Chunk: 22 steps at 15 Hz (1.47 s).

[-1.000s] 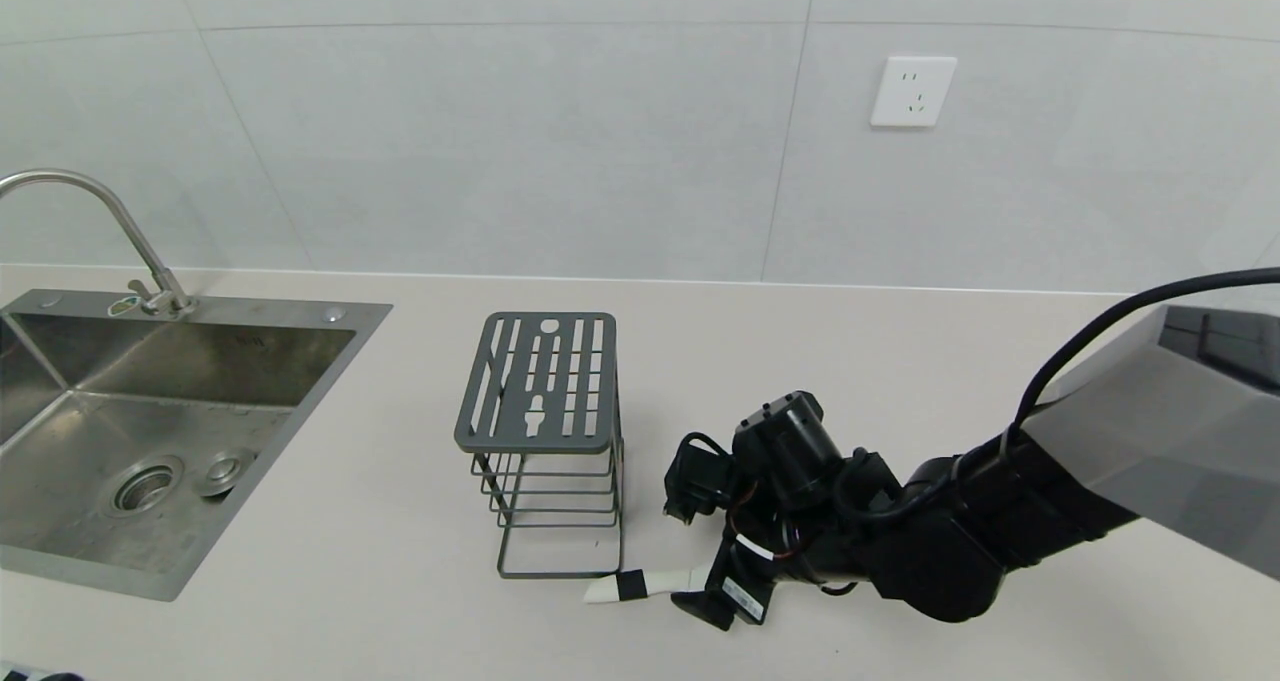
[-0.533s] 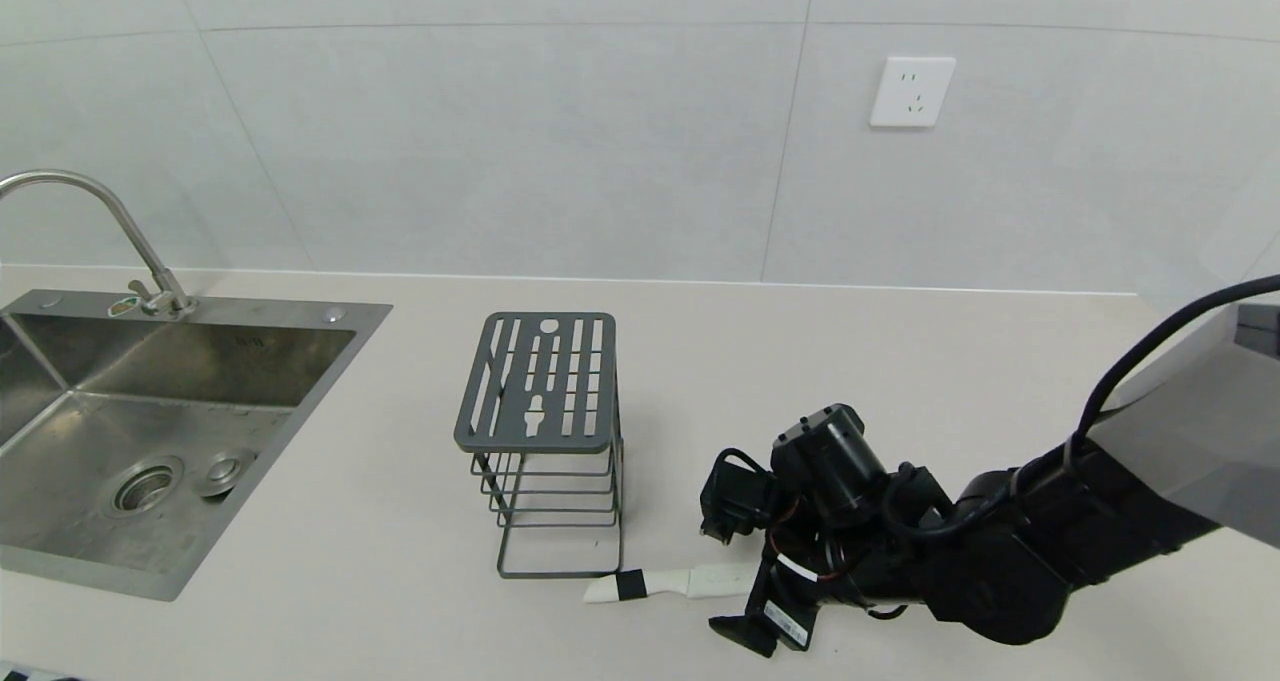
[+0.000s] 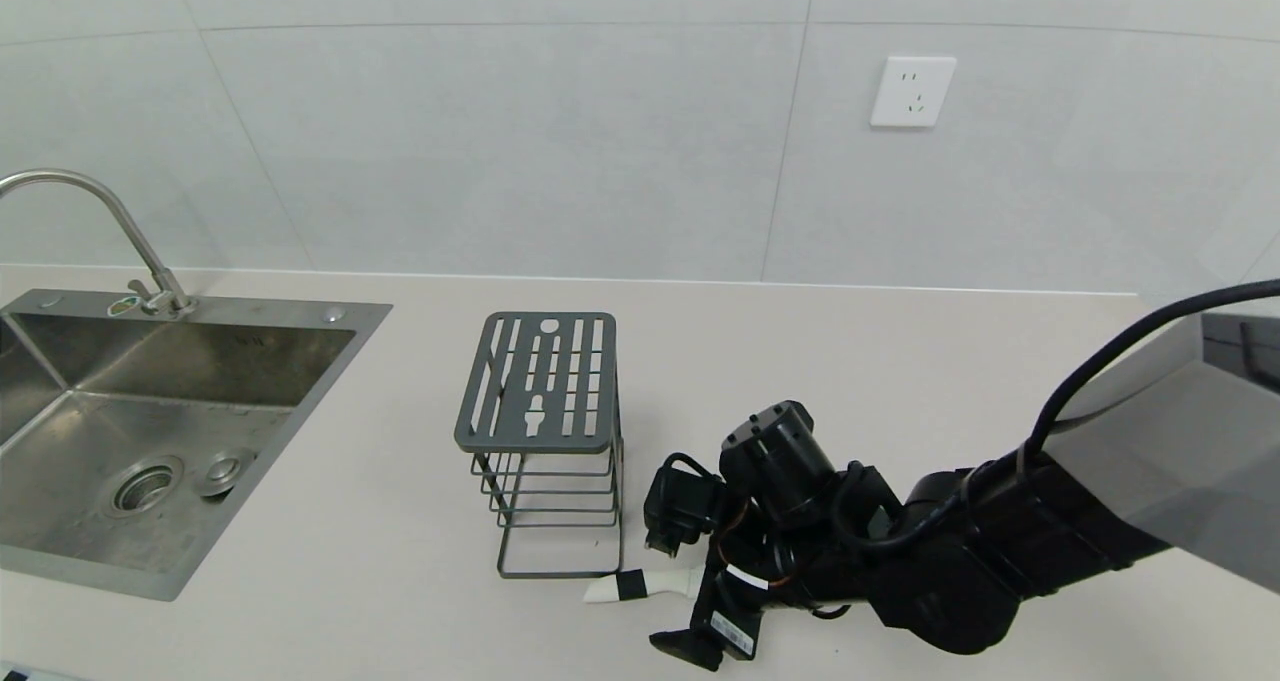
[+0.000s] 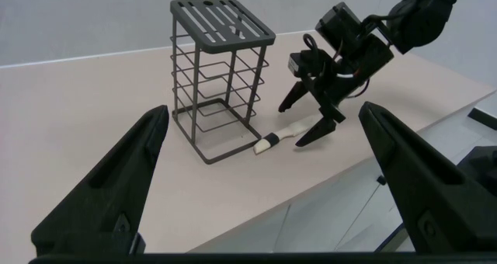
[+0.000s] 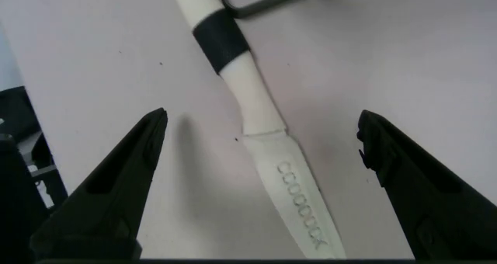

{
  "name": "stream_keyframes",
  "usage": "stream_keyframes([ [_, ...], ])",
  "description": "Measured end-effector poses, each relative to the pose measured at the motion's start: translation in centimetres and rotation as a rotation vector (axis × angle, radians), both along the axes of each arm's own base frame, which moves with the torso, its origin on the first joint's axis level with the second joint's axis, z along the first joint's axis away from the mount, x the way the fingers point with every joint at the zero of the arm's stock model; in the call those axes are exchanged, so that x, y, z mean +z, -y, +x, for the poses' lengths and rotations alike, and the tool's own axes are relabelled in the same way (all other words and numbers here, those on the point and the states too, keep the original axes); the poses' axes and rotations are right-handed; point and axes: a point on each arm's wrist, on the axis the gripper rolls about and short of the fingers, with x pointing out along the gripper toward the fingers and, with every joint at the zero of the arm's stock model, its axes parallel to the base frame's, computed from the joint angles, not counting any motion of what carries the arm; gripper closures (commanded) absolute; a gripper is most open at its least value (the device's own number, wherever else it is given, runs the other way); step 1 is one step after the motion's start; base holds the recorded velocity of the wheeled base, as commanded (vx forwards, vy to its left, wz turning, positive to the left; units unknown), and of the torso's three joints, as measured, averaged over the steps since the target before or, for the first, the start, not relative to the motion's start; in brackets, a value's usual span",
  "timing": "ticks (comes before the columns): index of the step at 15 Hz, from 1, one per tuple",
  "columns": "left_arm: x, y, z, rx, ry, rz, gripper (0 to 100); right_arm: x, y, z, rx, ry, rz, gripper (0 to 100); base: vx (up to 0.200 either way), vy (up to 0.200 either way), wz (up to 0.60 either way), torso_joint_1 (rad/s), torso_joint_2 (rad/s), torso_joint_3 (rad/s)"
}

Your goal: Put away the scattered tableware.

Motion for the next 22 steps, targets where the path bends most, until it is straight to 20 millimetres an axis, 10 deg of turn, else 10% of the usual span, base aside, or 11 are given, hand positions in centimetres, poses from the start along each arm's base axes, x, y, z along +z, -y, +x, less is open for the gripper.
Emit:
stream_keyframes([
  [22,0.0,0.0,0.0,-0.006,-0.020,-0.033,0,-0.2,2.7,-1.9,0.016,-0.078,-0.009,0,0.000,0.000,0.00,0.000,0.00,0.000],
])
